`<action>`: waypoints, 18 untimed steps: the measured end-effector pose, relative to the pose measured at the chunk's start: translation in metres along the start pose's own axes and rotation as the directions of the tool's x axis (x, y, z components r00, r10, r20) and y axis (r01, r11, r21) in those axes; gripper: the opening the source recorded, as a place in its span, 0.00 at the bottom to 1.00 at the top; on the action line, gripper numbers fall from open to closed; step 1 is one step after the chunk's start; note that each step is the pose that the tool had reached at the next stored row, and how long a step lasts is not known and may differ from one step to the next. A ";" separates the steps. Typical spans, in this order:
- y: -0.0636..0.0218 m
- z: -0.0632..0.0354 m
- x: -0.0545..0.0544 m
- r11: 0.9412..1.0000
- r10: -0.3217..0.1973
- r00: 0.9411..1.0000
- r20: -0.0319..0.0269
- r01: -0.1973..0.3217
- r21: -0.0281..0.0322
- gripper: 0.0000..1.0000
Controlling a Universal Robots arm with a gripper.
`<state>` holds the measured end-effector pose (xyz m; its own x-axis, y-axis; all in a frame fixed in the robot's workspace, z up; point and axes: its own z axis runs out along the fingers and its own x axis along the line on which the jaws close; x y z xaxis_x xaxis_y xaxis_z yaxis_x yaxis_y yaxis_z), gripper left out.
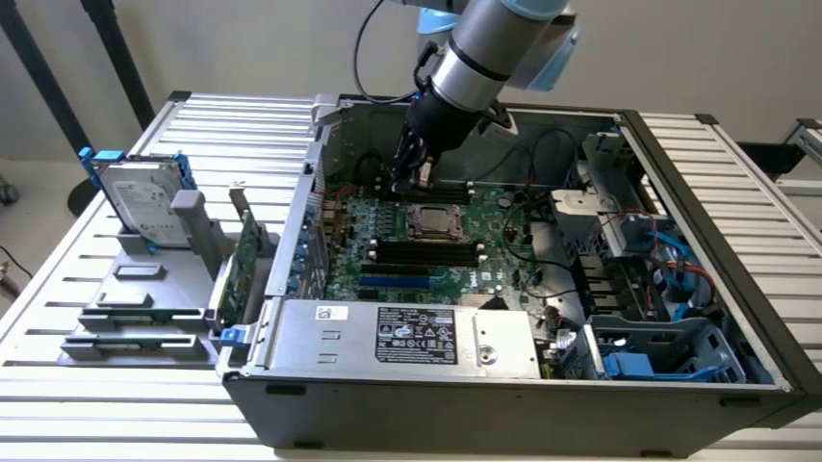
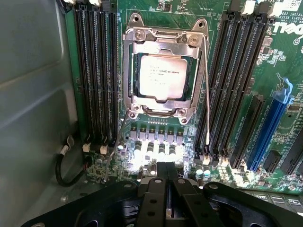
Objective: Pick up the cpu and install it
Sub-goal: 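Install the first cpu locking lever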
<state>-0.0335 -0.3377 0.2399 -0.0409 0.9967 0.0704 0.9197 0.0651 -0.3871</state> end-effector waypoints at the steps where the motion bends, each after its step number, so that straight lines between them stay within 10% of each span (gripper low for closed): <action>1: 0.0000 0.0000 0.000 1.000 0.000 1.000 0.000 0.000 0.000 0.11; 13: -0.0057 0.0024 0.000 1.000 0.001 1.000 -0.001 -0.001 0.000 0.11; 18: -0.0158 0.0067 0.000 1.000 0.008 1.000 -0.010 -0.008 -0.001 0.11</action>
<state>-0.0506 -0.3379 0.2400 -0.0300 0.9966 0.0763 0.9204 0.0573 -0.3868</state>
